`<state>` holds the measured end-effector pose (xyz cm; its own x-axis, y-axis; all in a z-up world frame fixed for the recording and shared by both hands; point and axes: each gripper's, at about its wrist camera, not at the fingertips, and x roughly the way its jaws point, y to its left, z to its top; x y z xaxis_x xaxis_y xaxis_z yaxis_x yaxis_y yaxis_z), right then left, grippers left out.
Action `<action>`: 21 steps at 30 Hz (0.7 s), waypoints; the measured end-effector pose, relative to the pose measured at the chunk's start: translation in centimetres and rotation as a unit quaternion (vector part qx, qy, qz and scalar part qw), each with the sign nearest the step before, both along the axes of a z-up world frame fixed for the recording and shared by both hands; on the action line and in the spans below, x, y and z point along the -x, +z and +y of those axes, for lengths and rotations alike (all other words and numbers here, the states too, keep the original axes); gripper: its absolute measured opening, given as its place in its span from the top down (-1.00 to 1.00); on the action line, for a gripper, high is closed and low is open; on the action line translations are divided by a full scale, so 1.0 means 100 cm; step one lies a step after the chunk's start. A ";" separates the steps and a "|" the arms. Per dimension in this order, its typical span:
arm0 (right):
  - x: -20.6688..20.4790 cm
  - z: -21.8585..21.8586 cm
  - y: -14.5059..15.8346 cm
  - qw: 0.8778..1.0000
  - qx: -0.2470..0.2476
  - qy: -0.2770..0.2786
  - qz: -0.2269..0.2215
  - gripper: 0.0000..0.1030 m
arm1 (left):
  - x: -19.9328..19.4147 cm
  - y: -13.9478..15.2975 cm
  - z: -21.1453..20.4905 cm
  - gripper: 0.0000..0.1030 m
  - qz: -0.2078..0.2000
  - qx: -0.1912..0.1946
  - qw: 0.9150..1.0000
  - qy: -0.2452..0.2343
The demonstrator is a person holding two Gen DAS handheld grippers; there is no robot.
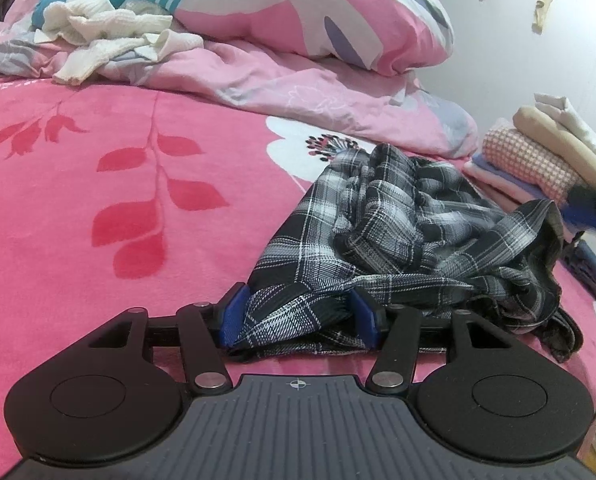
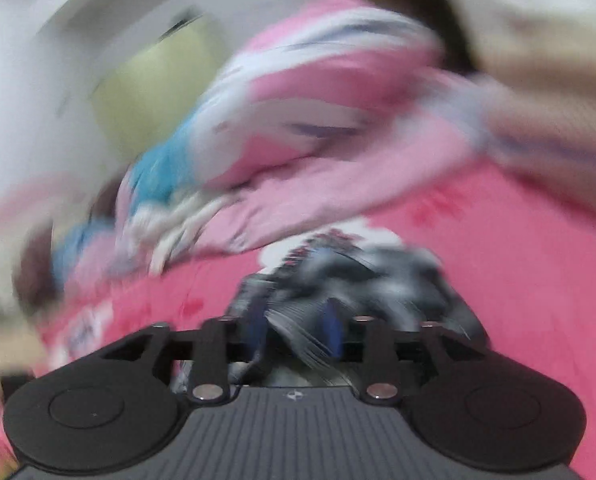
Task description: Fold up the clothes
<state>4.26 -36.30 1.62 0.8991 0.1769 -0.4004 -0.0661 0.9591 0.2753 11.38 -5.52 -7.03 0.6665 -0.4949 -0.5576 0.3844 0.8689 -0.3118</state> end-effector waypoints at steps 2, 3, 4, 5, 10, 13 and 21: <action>-0.029 0.020 0.011 0.997 0.076 0.033 -0.010 -0.08 | 0.000 0.000 0.000 -0.09 0.001 0.001 1.000 0.000; -0.049 0.025 0.012 0.993 0.104 0.054 0.001 -0.24 | 0.000 0.000 0.001 -0.09 0.002 0.002 1.000 0.000; -0.069 0.026 0.009 0.989 0.127 0.073 0.020 -0.50 | -0.001 0.000 0.001 -0.09 0.003 0.003 1.000 0.000; -0.087 0.027 0.005 0.984 0.151 0.090 0.040 -0.52 | -0.001 0.000 0.001 -0.09 0.004 0.004 1.000 0.000; -0.151 0.023 -0.031 0.947 0.258 0.135 0.139 -0.77 | -0.003 -0.001 0.002 -0.10 0.008 0.007 1.000 -0.001; -0.159 0.009 -0.046 0.945 0.213 0.157 0.190 -0.50 | -0.004 -0.001 0.002 -0.11 0.010 0.010 1.000 -0.001; -0.083 0.023 0.000 0.961 0.206 0.153 0.100 0.66 | -0.004 -0.001 0.006 -0.11 0.015 0.025 1.000 0.002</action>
